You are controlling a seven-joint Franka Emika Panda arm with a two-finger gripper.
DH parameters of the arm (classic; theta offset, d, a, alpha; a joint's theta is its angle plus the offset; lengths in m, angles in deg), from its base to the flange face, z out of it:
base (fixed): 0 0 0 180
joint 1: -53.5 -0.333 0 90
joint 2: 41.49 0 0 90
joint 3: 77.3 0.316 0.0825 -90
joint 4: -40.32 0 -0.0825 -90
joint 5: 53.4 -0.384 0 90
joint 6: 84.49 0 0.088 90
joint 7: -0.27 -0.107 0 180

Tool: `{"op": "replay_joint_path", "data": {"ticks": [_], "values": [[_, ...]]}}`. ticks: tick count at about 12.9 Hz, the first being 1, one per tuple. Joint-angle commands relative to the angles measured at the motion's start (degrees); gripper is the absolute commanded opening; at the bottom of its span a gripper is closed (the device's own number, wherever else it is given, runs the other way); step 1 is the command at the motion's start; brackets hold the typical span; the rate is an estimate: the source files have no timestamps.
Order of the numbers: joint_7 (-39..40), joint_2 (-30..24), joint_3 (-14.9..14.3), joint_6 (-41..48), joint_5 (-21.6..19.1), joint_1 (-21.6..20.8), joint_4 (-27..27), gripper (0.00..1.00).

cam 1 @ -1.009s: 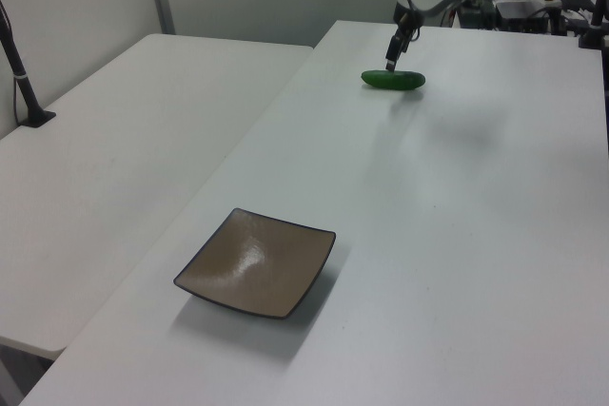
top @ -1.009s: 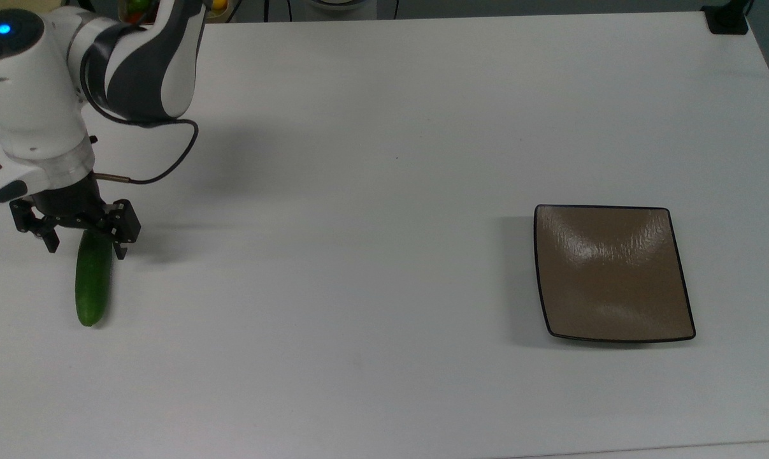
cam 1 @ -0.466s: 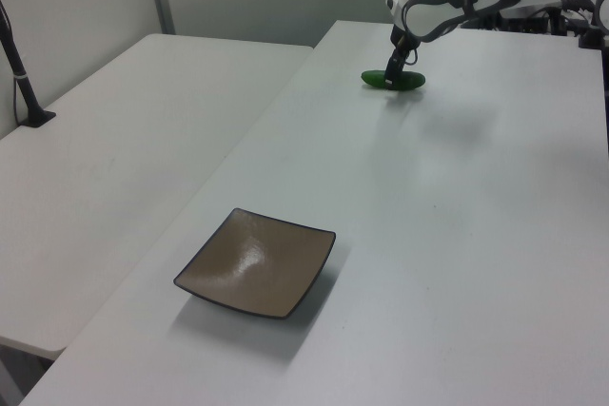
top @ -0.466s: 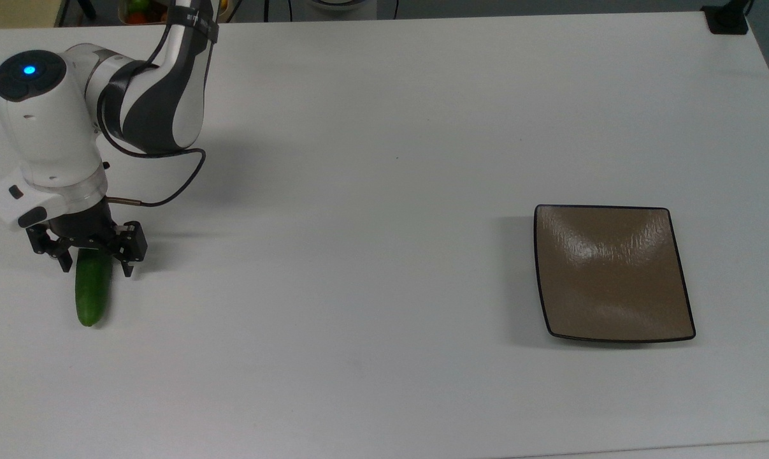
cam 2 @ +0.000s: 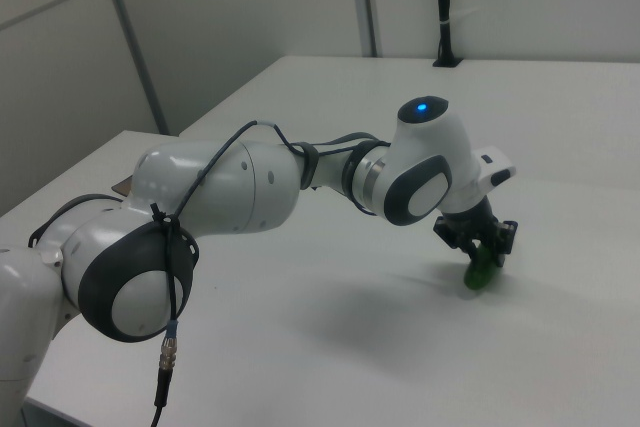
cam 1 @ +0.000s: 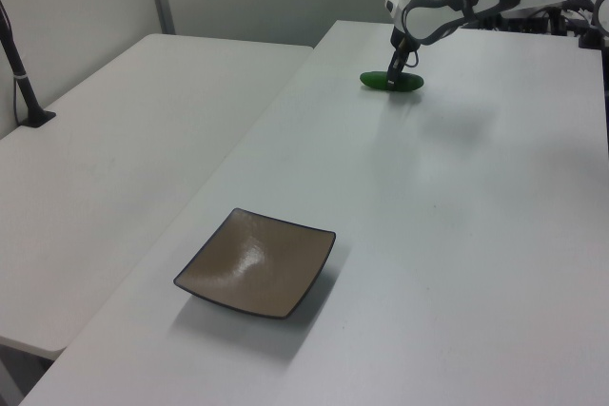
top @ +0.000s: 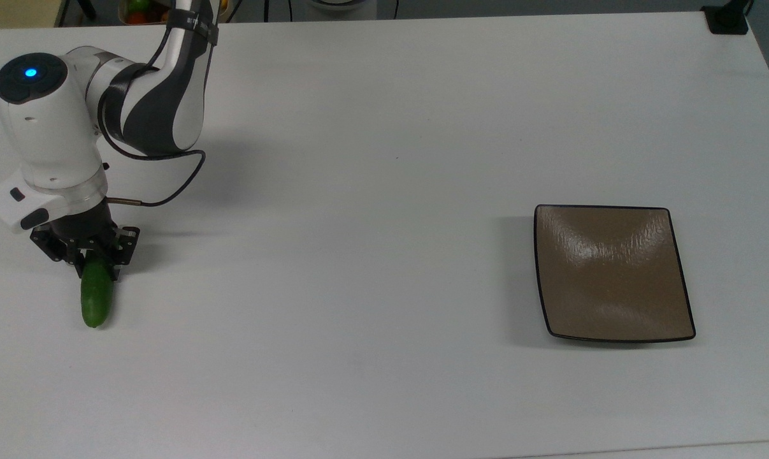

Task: Cucumber placed on a ceramic plate
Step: 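Lift the cucumber and carry it toward the brown square plate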

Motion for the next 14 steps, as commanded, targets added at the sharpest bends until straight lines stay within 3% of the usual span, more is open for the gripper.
{"op": "replay_joint_path", "data": {"ticks": [1, 3, 6, 9, 14], "values": [[2.19, -0.17, -0.53, -1.02, 0.88, -0.31, 0.85, 0.0], [2.1, -1.57, -0.53, -0.15, 0.8, -0.4, 1.46, 0.0], [1.57, -8.06, -0.53, 1.34, 0.27, -1.36, 5.42, 0.0], [0.79, -16.93, -0.44, 8.53, -0.17, -3.12, 10.51, 0.0], [-4.66, -29.5, 0.0, 23.04, -0.35, -7.51, 13.93, 0.0]]}}
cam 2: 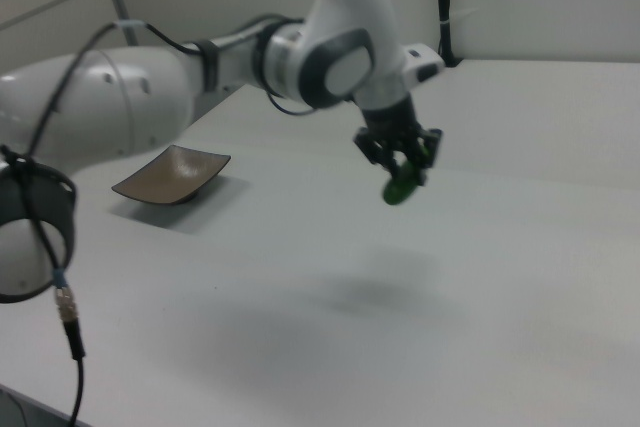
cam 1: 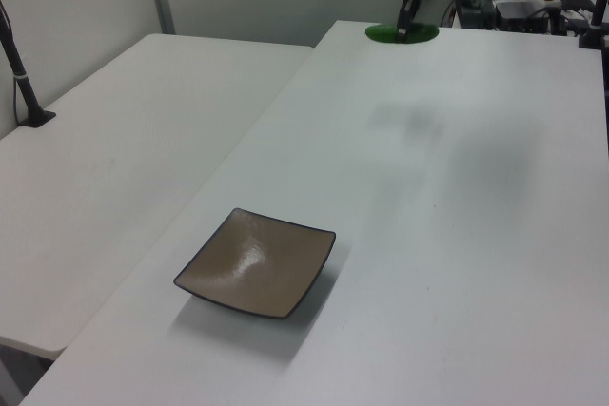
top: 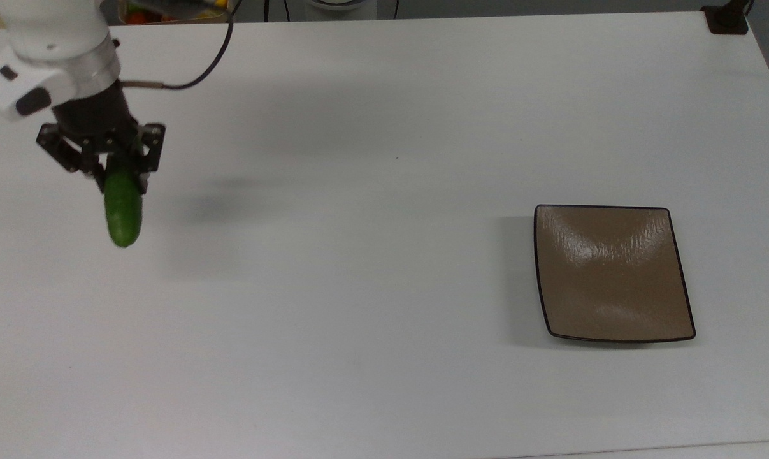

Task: Cucumber placed on a ceramic plate
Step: 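Lift the cucumber and carry it toward the brown square plate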

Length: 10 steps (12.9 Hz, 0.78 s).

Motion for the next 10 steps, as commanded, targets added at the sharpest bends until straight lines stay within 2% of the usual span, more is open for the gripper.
{"op": "replay_joint_path", "data": {"ticks": [1, 5, 10], "values": [[-2.56, -10.52, 0.12, 4.28, -0.44, -2.53, 9.39, 0.0], [-2.91, -18.27, 0.3, 4.55, -1.76, -7.88, 16.87, 0.0], [-18.52, -16.72, 0.3, 3.77, -1.93, -19.55, 14.88, 0.0]]}}
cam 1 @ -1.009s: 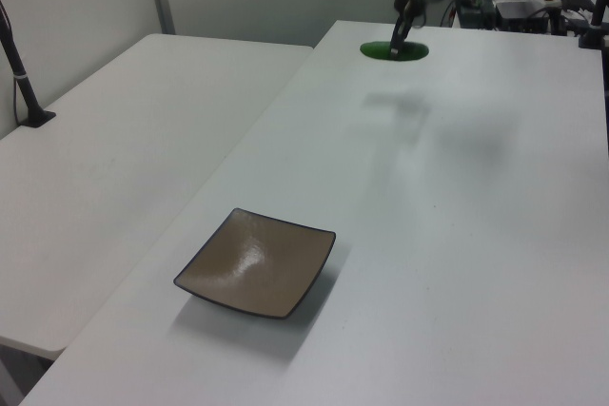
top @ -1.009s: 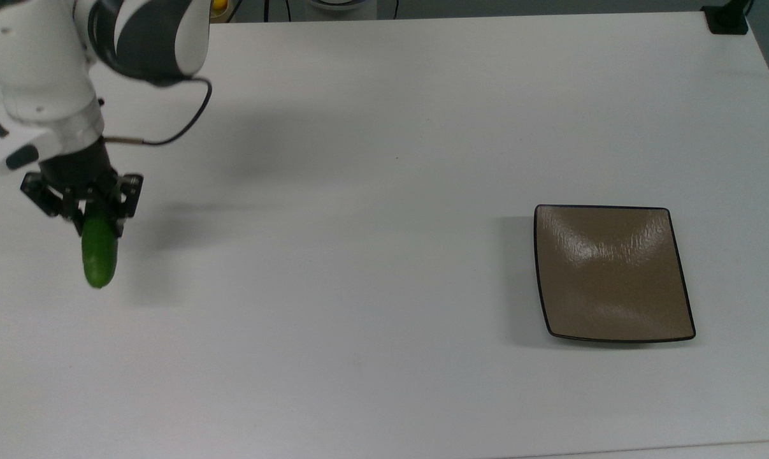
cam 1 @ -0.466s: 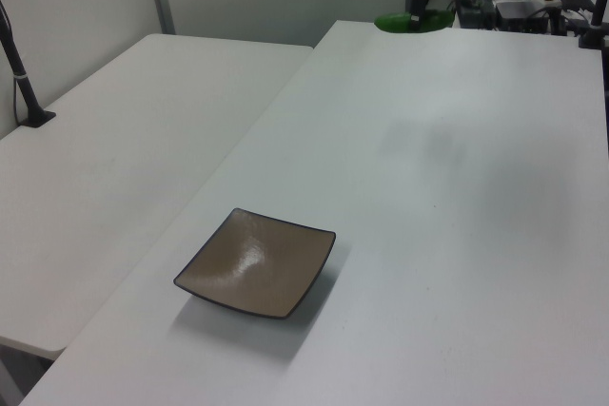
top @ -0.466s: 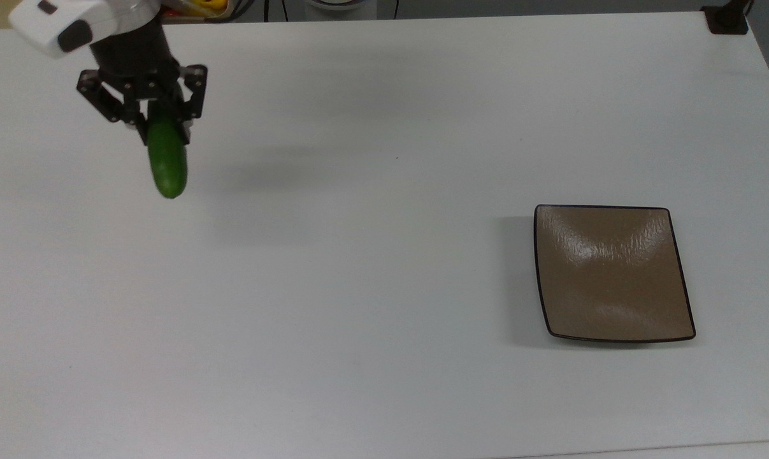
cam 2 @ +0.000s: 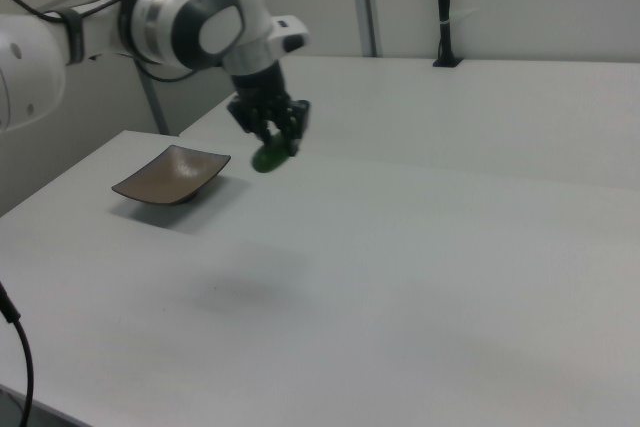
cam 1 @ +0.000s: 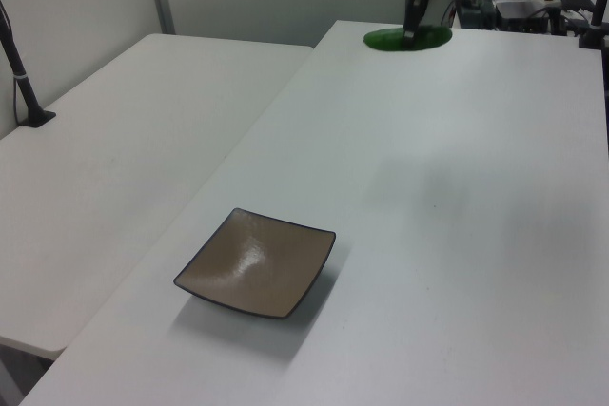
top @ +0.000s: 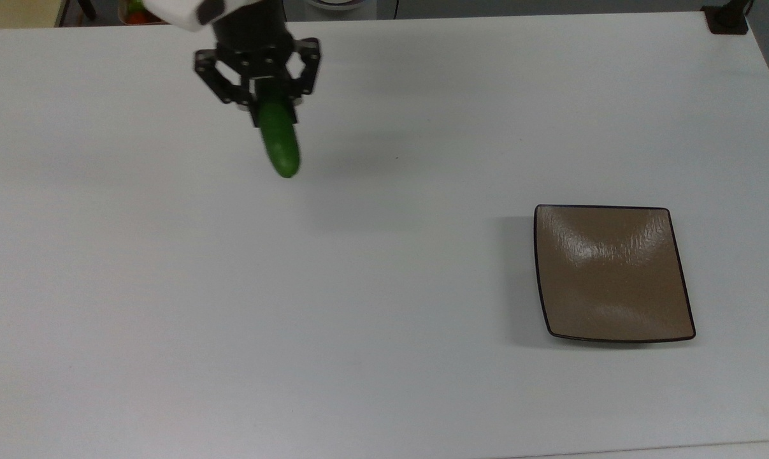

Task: Cucumber placed on a ceramic plate
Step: 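Lift the cucumber and carry it toward the brown square plate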

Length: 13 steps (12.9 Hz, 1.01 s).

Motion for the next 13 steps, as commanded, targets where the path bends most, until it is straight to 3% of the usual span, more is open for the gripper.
{"op": "replay_joint_path", "data": {"ticks": [1, 3, 6, 10, 13], "values": [[-10.67, 1.86, -0.51, -1.13, -0.82, -7.57, -1.21, 0.0], [-16.66, 5.64, -0.51, -3.05, -0.73, -12.41, -4.19, 0.0], [-27.03, 11.61, -0.34, -16.11, -0.55, -18.48, -6.58, 0.01], [-33.12, 18.56, 5.45, -30.62, 0.06, -20.25, -8.6, 0.02], [-36.45, 25.49, 6.25, -38.99, 0.24, -22.97, -11.05, 0.04]]}}
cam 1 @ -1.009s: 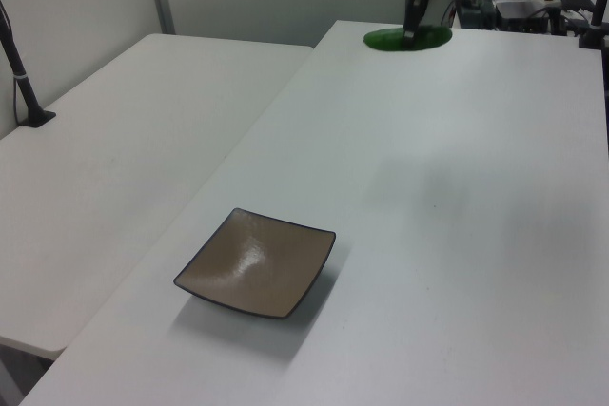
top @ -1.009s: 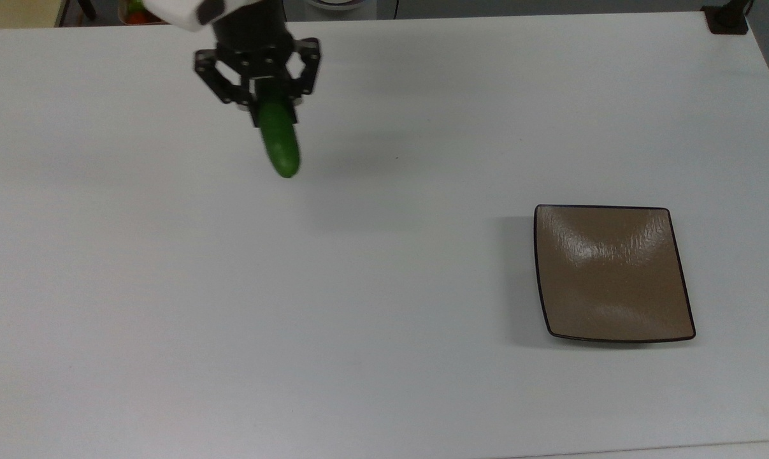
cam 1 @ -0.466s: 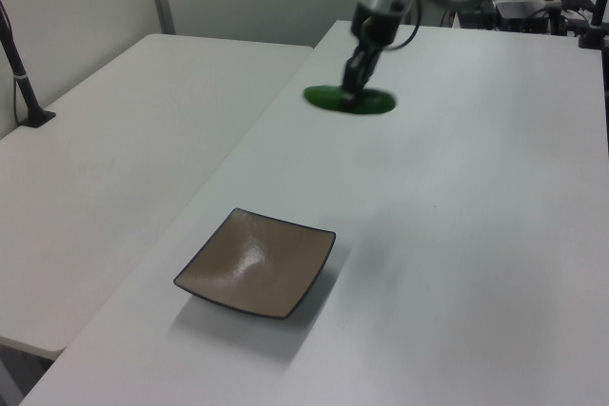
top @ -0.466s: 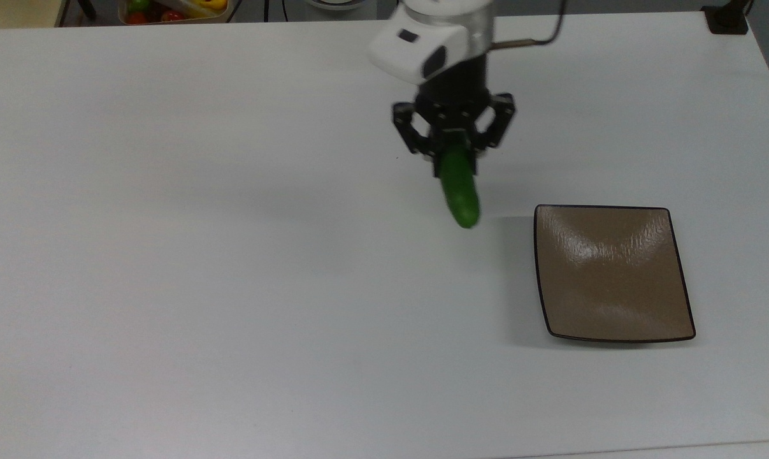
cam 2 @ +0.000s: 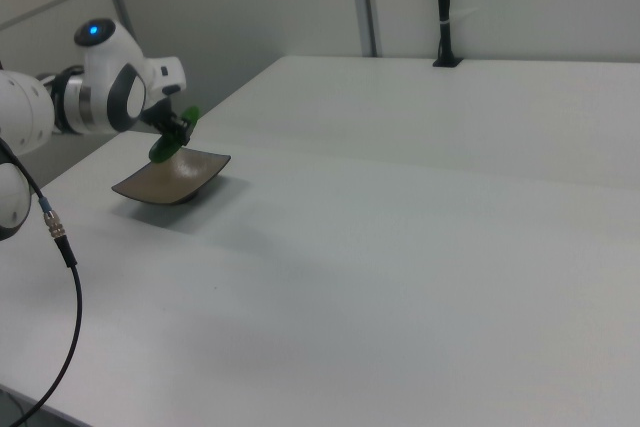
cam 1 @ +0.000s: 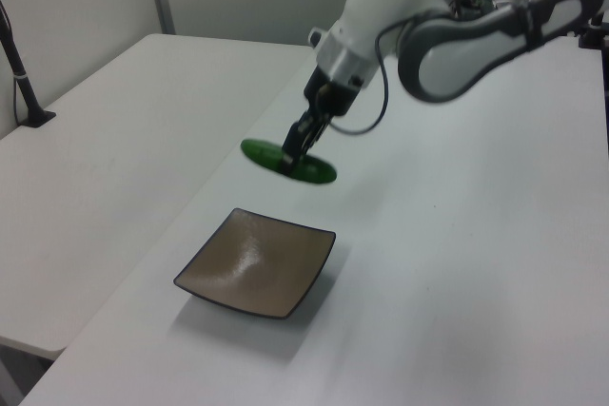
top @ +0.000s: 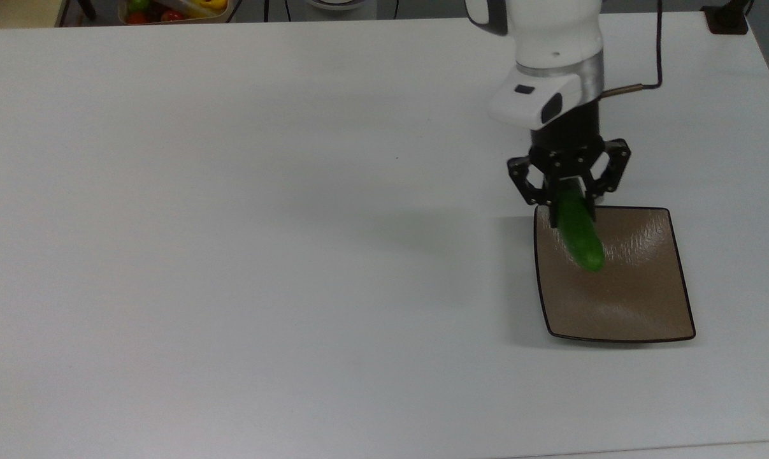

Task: Cucumber placed on a ceramic plate
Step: 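Lower the cucumber onto the plate and open the gripper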

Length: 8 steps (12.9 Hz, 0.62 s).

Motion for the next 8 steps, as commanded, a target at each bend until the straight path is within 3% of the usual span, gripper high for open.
{"op": "replay_joint_path", "data": {"ticks": [1, 5, 6, 7, 8], "values": [[-5.12, 7.87, 0.1, -7.26, 0.14, -2.16, -4.61, 0.11], [-7.07, 13.85, 0.19, -16.23, 0.14, -4.01, -4.88, 0.14], [-7.68, 14.65, 0.19, -17.9, 0.14, -4.28, -4.8, 0.25], [-7.95, 15.0, 0.28, -18.18, 0.14, -4.28, -4.88, 0.3], [-8.04, 15.01, 0.36, -18.27, 0.05, -4.19, -4.8, 0.52]]}}
